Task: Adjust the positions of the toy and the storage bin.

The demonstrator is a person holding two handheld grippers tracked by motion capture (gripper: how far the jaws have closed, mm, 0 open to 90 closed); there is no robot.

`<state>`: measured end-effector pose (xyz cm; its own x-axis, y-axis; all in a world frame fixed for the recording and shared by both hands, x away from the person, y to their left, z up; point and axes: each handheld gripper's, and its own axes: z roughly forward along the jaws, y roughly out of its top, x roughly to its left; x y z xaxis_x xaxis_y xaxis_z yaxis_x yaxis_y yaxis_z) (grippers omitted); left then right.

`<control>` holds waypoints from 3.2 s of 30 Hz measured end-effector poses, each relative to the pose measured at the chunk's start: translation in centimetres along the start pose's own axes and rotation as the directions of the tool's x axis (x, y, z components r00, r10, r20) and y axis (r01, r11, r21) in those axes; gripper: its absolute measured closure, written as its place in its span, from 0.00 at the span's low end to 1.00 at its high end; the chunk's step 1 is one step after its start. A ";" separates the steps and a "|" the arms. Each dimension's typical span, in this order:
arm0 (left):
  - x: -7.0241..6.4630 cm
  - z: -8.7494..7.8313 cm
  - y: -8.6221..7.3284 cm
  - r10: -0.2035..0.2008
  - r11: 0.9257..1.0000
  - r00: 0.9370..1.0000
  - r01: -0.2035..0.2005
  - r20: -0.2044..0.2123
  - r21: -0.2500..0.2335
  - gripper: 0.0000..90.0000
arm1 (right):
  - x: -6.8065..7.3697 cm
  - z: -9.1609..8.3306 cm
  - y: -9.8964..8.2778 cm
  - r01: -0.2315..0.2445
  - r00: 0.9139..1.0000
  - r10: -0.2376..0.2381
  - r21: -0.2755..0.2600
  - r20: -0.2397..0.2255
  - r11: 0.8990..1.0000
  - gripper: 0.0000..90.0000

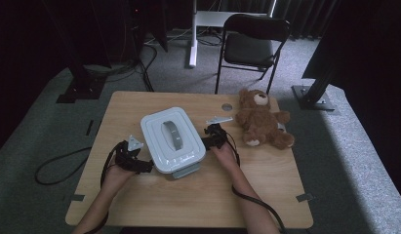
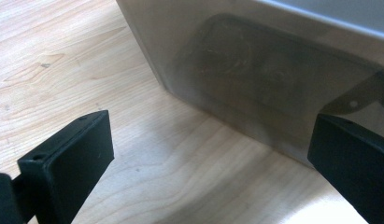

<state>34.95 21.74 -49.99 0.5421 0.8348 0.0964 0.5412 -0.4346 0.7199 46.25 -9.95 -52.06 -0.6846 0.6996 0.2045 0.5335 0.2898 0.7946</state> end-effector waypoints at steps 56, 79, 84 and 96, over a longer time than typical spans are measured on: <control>-1.8 -2.4 -4.6 0.002 0.998 0.995 0.004 0.098 -0.065 0.01 | 0.0 -8.1 -7.6 0.087 0.989 -0.085 -0.008 0.117 0.996 0.15; -0.5 -5.5 -6.1 -0.083 0.996 0.988 0.088 0.127 -0.033 0.01 | -1.2 -13.4 -13.5 0.012 0.979 -0.015 0.014 0.202 1.000 0.15; -0.8 -6.7 -5.6 -0.066 0.997 0.991 0.071 0.116 -0.043 0.01 | -1.7 -14.7 -14.6 -0.010 0.974 0.008 0.007 0.225 1.000 0.15; -1.8 -9.0 -3.3 -0.025 0.996 0.990 0.037 0.136 -0.086 0.01 | -3.3 -16.8 -16.0 -0.088 0.937 0.090 -0.022 0.338 0.996 0.15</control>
<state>26.38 24.68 -46.32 0.6106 0.7918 -0.0164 0.5038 -0.3724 0.7794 31.64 -27.85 -55.81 -0.4249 0.9025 0.0699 0.5804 0.2123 0.7862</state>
